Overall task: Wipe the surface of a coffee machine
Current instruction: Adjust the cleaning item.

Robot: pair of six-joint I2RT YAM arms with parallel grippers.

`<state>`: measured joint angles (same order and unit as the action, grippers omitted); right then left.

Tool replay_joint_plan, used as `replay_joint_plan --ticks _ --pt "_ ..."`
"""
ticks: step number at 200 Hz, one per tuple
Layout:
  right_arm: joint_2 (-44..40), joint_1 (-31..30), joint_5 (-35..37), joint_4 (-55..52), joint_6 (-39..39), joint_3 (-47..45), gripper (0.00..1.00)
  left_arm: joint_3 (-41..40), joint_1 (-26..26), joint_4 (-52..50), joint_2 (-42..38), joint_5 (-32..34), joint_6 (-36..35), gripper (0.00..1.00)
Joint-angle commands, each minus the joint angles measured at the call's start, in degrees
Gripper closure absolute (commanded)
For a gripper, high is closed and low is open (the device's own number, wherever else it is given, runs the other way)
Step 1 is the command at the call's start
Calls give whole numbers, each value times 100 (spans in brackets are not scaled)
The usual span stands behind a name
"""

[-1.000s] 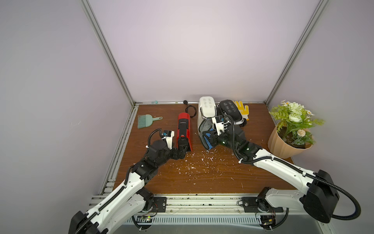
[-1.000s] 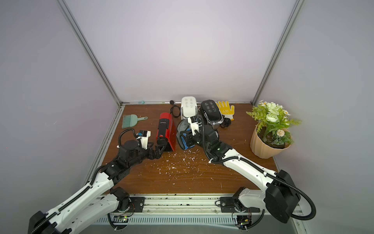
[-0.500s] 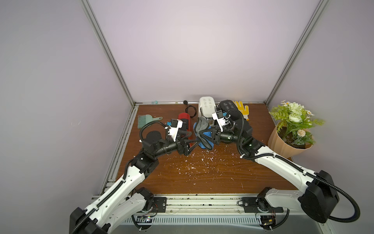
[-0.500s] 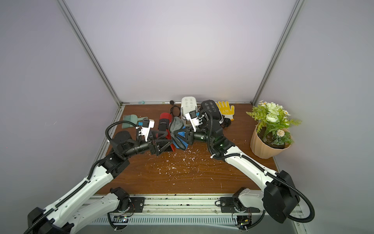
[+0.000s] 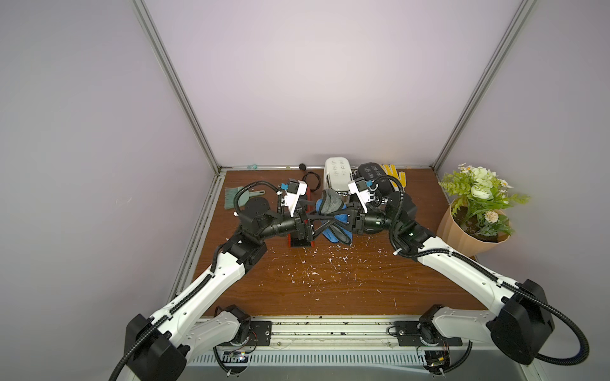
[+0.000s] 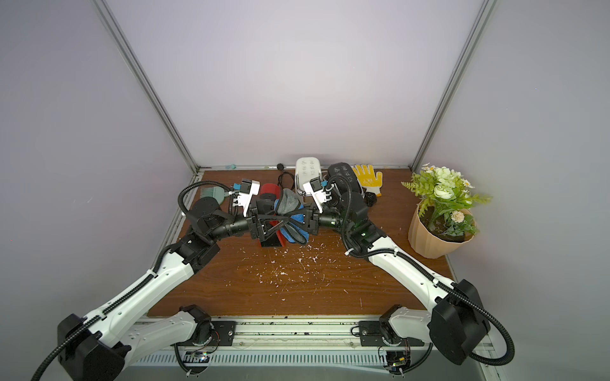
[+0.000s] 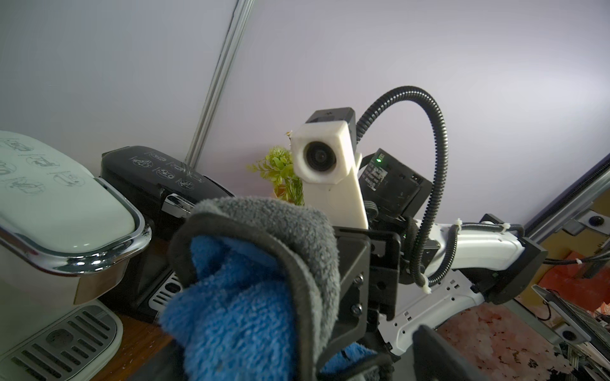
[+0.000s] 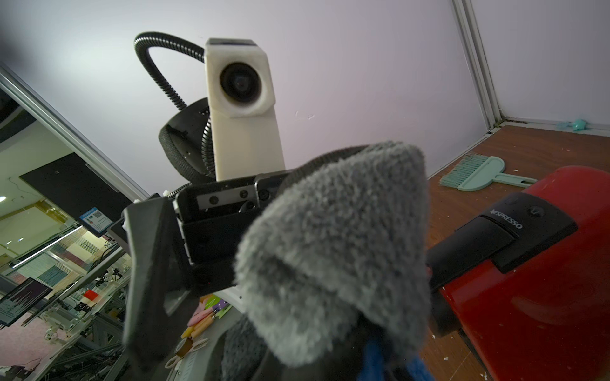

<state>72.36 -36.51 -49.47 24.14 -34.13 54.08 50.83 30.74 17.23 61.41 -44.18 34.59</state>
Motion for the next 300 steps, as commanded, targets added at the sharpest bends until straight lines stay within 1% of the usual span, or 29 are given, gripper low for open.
replay_joint_plan --ticks 1,24,41,56,72,92,115,138,162,175,186,206,217,231,246,252,269,284,300 --pt "-205 -32 -370 178 108 220 80 252 30 186 302 120 358 1" --pt "-248 -67 -346 86 247 233 80 219 38 526 587 6 632 0" --pt "-235 -84 -238 -107 382 285 80 241 46 522 643 -28 632 5" --pt "-201 -84 -176 -225 457 340 80 237 46 462 601 12 602 6" --pt "-179 -84 -112 -120 452 315 80 188 51 484 611 -1 633 13" --pt "-116 -84 174 -43 418 343 80 83 76 614 657 -99 742 27" --pt "-65 -73 337 152 346 353 79 -22 89 518 646 -66 649 44" --pt "-13 -67 626 111 363 359 79 49 82 66 542 128 356 64" --pt "20 -61 755 142 329 265 75 251 86 -483 487 372 -17 87" --pt "-2 -66 949 134 319 179 72 422 86 -853 510 556 -218 100" --pt "-6 -51 1175 -30 364 182 69 562 73 -1127 511 720 -368 100" --pt "-73 -55 1760 -516 555 161 55 761 26 -1560 480 1083 -618 100" --pt "-134 -52 2040 -698 647 92 45 913 -51 -1859 428 1372 -748 100" --pt "-169 -43 2299 -943 746 41 39 1127 -258 -2252 319 1707 -882 100" --pt "-220 -48 2486 -1163 851 -23 38 1255 -559 -2451 113 2029 -902 100" --pt "-239 -49 2555 -1222 891 -75 37 1275 -637 -2512 15 2265 -939 100" --pt "-301 -48 2797 -1329 964 -227 38 1460 -675 -2872 -165 3245 -1122 100" --pt "-280 -47 2884 -1441 999 -281 38 1591 -675 -3107 -264 3970 -1219 100" --pt "-257 -45 2866 -1453 1013 -395 38 1470 -686 -3097 -369 4879 -1153 100"
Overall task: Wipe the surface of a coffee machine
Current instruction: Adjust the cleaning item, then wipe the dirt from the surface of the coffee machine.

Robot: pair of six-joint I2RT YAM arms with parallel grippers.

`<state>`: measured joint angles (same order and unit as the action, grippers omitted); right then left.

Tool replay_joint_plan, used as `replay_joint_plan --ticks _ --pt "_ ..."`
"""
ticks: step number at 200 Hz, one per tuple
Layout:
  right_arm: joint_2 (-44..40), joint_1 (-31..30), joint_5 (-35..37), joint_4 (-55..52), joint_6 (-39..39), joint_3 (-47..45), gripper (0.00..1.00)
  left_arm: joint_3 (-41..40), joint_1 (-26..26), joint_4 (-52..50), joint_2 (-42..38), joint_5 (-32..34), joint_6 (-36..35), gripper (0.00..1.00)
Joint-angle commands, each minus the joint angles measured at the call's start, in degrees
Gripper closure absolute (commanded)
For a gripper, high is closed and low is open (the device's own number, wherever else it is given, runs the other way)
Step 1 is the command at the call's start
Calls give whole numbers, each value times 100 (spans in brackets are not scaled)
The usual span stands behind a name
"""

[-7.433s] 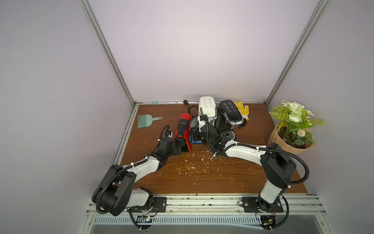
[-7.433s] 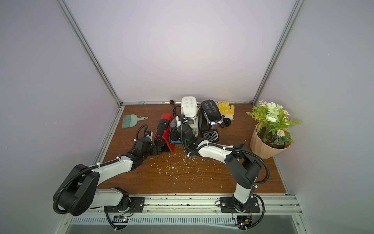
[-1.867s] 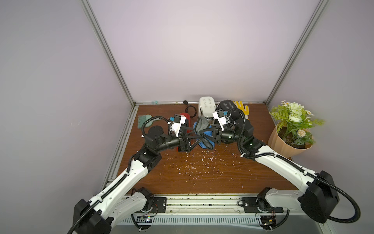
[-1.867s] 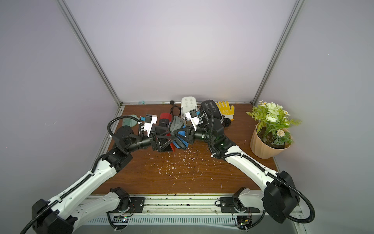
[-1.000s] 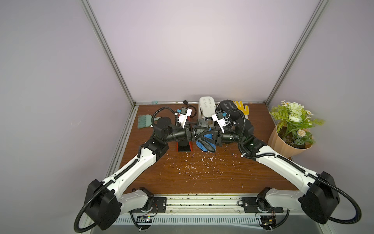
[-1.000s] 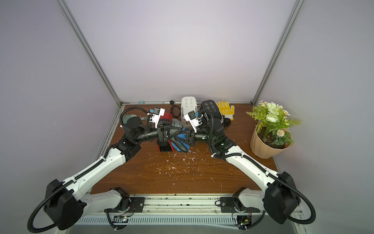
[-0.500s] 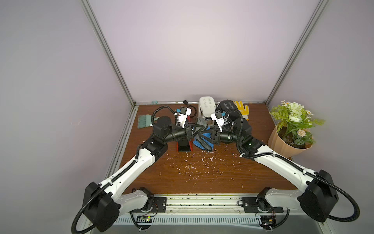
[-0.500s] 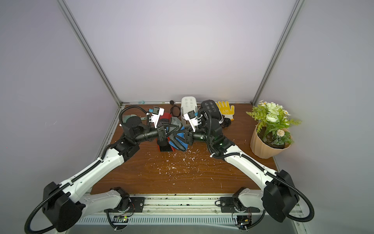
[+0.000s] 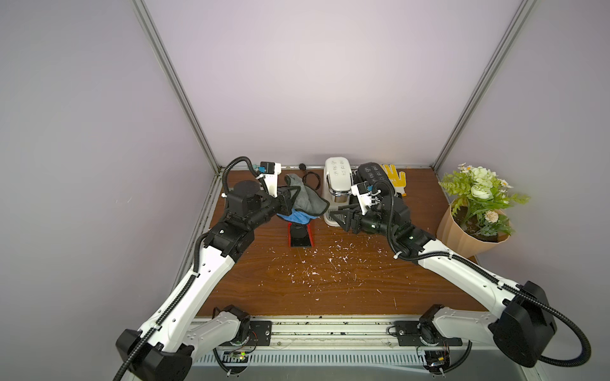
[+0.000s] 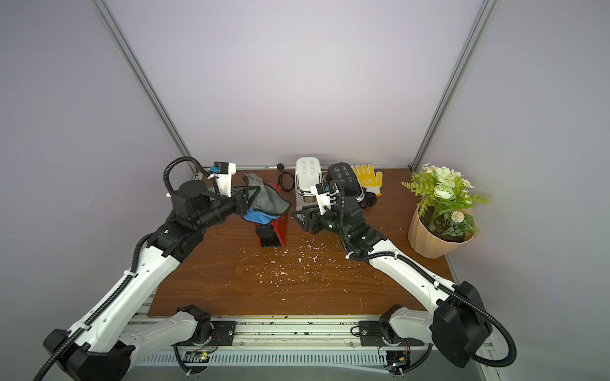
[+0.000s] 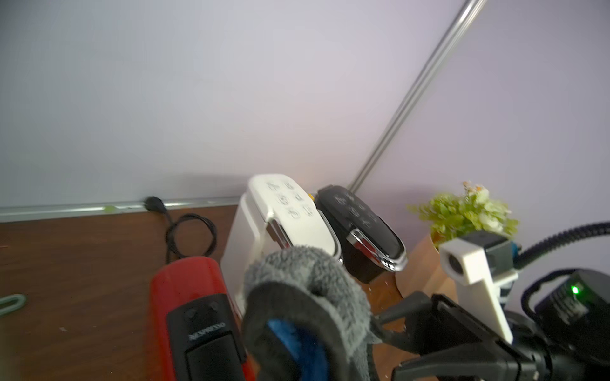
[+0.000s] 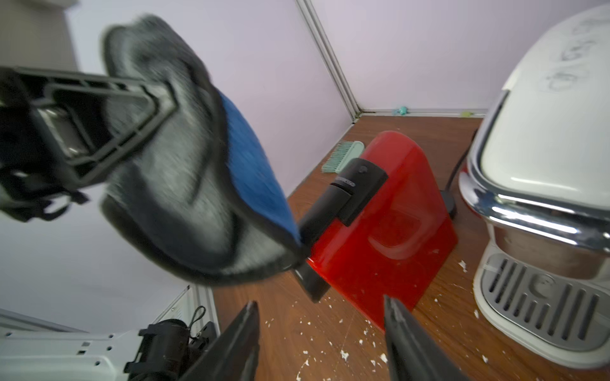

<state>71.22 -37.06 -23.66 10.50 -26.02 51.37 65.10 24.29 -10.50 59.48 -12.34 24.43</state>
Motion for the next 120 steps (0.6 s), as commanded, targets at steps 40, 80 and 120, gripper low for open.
replay_joint_plan --ticks 40,80,120 --pt "7 9 376 -77 154 -257 38 -963 -1063 911 -96 1323 895 100" --pt "99 9 432 -326 206 -122 38 -1816 -1813 2355 567 163 1864 100" --pt "261 6 512 -377 143 113 38 -2129 -1821 3268 1732 -938 2170 100"
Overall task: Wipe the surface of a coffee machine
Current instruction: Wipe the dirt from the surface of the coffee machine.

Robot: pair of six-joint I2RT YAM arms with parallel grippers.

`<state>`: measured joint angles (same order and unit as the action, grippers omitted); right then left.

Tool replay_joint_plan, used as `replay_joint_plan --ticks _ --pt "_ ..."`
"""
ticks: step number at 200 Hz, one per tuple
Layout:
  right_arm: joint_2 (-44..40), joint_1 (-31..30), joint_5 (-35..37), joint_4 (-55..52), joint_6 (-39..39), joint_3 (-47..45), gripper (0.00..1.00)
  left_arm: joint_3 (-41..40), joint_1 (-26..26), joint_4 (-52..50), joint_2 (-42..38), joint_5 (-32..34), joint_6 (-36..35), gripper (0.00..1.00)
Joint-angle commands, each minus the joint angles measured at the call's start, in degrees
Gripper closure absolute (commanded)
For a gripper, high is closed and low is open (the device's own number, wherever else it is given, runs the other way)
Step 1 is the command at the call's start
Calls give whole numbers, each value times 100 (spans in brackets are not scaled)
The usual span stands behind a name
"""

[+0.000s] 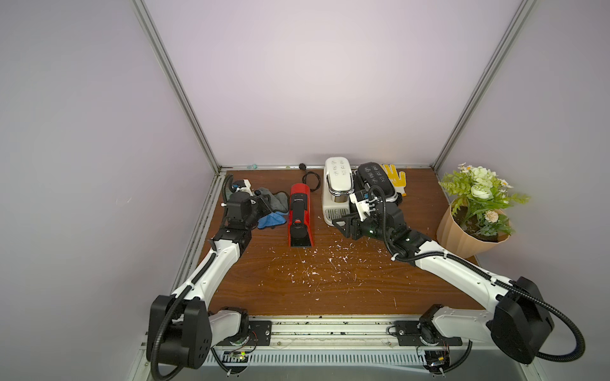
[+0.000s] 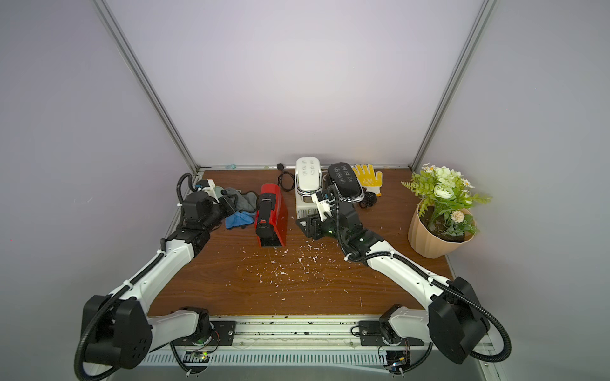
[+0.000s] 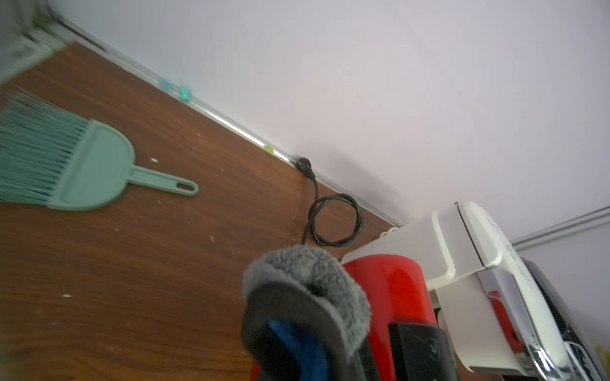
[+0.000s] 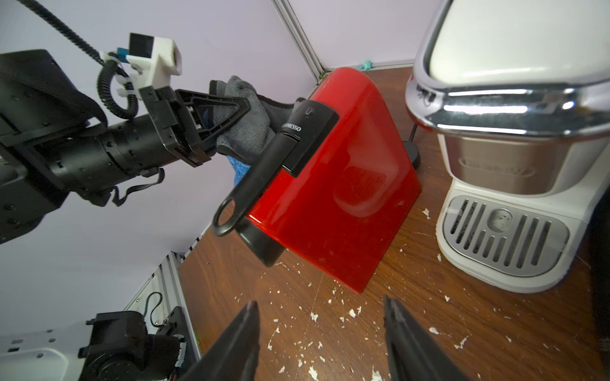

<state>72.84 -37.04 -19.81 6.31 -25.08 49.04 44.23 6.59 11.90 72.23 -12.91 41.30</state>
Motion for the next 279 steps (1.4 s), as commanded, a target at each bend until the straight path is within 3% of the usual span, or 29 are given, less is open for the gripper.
replay_joint_plan --ticks 1,38,79,106,142,193,222,279 --pt "108 4 127 40 44 354 38 -44 -56 1048 480 -903 488 100" --pt "292 -1 106 196 -95 361 38 -341 -53 1934 1536 -1626 773 100" --pt "415 -3 126 118 -94 403 38 -338 -44 2102 2242 -1883 616 100" --pt "429 -12 272 60 -79 423 38 -108 -44 1937 2077 -1968 525 100" --pt "450 -10 272 92 -150 390 38 935 -44 1034 1648 -1544 29 100" --pt "193 -51 345 -160 -116 402 38 1654 -44 992 1981 -1577 -132 100" --pt "38 -53 456 -209 -95 284 38 1338 -2 1117 2174 -1755 -15 100" --pt "228 -67 326 -61 -146 294 38 228 439 914 1762 -1677 -134 100"
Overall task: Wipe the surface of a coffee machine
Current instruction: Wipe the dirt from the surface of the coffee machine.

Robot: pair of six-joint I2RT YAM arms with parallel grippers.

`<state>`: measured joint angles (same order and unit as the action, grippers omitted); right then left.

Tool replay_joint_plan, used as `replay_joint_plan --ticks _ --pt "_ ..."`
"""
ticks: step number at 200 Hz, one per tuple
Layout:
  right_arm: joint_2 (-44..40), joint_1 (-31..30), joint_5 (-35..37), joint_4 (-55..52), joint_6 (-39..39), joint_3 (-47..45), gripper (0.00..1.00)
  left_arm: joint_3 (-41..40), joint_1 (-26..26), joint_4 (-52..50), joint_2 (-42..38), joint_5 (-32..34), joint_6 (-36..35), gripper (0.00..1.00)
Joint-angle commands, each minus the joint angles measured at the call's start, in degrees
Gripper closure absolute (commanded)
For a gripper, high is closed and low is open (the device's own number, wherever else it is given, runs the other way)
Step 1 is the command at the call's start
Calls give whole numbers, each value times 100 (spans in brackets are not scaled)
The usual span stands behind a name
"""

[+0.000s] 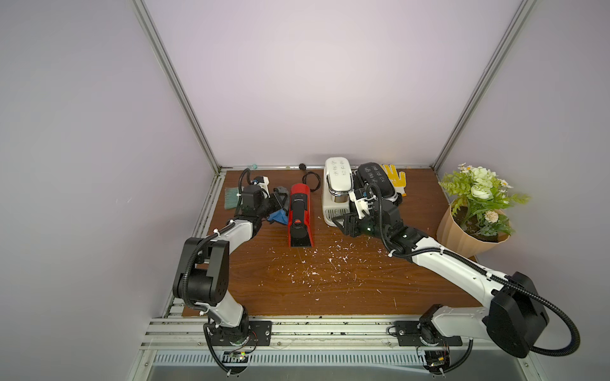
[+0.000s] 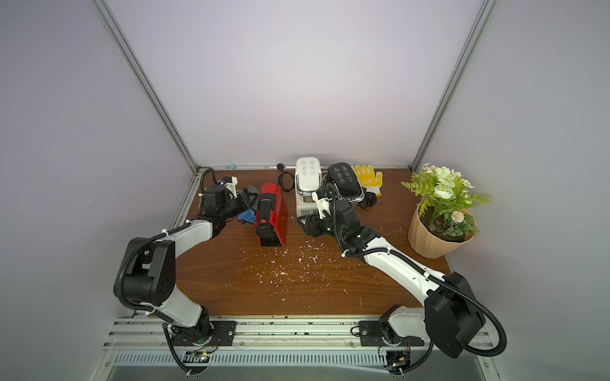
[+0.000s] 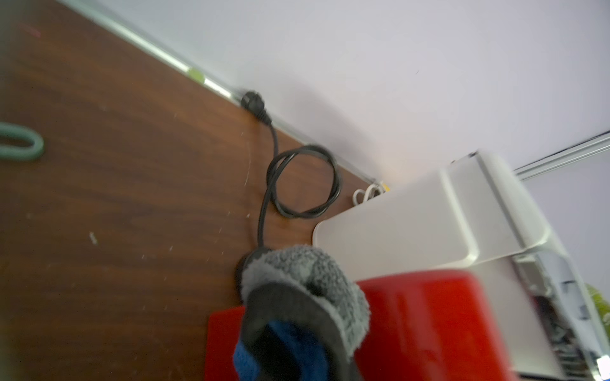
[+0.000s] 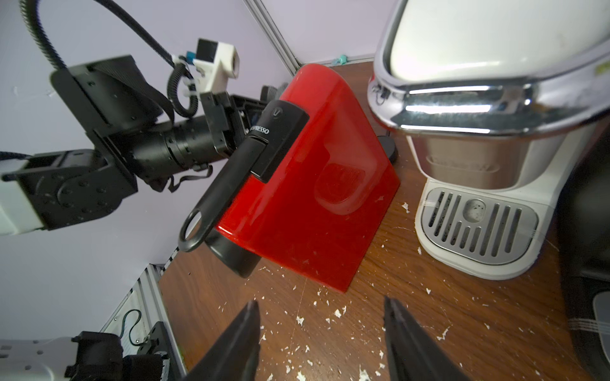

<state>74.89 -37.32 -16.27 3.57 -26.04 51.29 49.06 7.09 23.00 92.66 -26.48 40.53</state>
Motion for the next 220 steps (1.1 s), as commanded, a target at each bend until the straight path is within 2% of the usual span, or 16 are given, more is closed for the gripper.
replay_joint_plan --ticks 1,21,48,80,100,119,158,196,220 --pt "28 -38 -40 213 -54 72 38 -269 394 -211 -300 -317 -60 100" --pt "144 -47 -139 244 -17 185 38 -629 474 -466 -741 -322 -71 100" --pt "220 -52 -67 320 3 159 38 -1002 524 -1173 -1791 -65 -164 100" --pt "289 -52 -124 493 -10 25 38 -1045 530 -2045 -3089 383 -210 100" --pt "370 -63 -159 576 -41 -12 38 -894 521 -2358 -3498 926 -196 100" --pt "375 -57 -322 641 -53 -42 38 -566 519 -2535 -3516 1144 -333 100" --pt "299 -73 -260 636 -47 -179 38 -253 527 -2277 -3090 924 -363 100" --pt "236 -74 -227 584 0 -295 38 -1118 521 -1830 -2761 1162 -181 100" --pt "208 -74 -97 606 41 -369 38 -1718 525 -1242 -2584 959 71 100"
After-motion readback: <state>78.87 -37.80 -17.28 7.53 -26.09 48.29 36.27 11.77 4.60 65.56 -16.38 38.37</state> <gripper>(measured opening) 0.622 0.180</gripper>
